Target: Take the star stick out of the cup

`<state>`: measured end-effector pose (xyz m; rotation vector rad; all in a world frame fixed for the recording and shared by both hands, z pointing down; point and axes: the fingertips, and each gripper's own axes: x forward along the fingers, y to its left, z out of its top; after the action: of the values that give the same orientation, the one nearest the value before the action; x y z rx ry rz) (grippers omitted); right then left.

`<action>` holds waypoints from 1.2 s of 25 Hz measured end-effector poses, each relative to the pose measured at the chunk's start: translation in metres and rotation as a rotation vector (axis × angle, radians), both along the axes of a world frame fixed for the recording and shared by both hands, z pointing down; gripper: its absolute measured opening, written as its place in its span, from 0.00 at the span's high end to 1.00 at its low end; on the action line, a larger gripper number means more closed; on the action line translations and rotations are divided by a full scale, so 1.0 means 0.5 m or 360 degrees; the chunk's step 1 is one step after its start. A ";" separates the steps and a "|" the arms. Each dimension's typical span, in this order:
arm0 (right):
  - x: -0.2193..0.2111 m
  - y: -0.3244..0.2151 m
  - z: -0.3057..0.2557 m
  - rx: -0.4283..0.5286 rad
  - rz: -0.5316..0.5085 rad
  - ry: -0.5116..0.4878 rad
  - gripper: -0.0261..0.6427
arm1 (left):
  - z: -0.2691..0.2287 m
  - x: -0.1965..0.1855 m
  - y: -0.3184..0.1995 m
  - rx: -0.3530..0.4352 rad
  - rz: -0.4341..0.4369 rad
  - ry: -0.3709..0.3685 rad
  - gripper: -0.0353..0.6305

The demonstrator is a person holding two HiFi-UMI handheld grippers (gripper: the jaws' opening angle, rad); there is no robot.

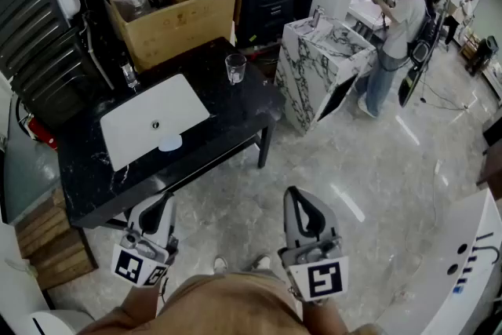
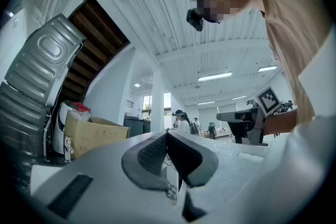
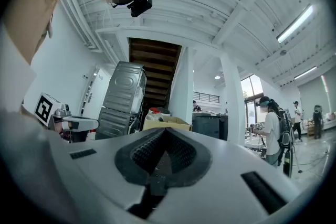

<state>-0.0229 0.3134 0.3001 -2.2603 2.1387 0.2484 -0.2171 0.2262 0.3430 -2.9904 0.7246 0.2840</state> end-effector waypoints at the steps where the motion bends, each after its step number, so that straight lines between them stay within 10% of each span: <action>1: 0.003 0.004 0.000 0.0002 0.0001 0.0002 0.96 | 0.000 0.001 0.002 0.0000 -0.0003 -0.0002 0.95; 30: 0.159 0.122 0.017 0.0023 -0.0130 -0.0037 0.96 | 0.017 0.158 0.141 0.0011 -0.0118 -0.0018 0.94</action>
<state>0.0563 0.3746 0.3087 -2.1512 2.2040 0.2336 -0.1381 0.2966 0.3517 -2.9483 0.8291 0.2646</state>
